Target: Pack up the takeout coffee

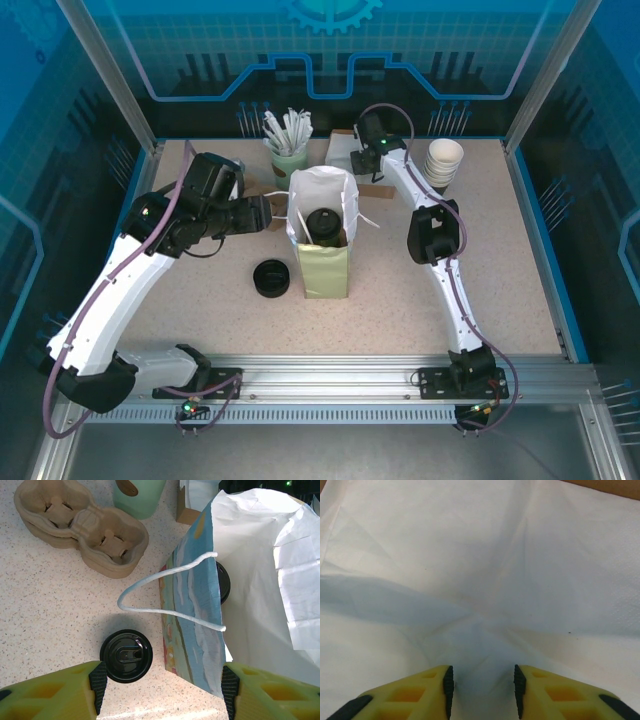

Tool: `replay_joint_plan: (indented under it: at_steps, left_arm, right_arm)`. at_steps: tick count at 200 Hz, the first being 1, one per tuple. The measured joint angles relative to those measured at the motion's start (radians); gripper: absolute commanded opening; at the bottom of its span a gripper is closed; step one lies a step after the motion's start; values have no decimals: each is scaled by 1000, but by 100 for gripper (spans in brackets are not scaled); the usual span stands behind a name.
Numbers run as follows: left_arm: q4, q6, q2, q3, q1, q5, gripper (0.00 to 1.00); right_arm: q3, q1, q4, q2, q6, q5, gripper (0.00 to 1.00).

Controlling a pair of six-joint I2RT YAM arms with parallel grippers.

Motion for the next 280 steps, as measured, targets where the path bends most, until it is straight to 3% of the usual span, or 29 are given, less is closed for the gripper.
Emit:
replay_joint_plan:
  at_steps: [121, 186, 280]
  left_arm:
    - [2, 18, 0, 0, 1, 0, 64]
    - [3, 19, 0, 0, 1, 0, 64]
    - [26, 19, 0, -24, 5, 1, 64]
  right_arm:
    - [0, 0, 0, 0, 7, -6, 7]
    - [0, 2, -4, -38, 6, -11, 1]
    - [6, 25, -57, -340, 31, -30, 0]
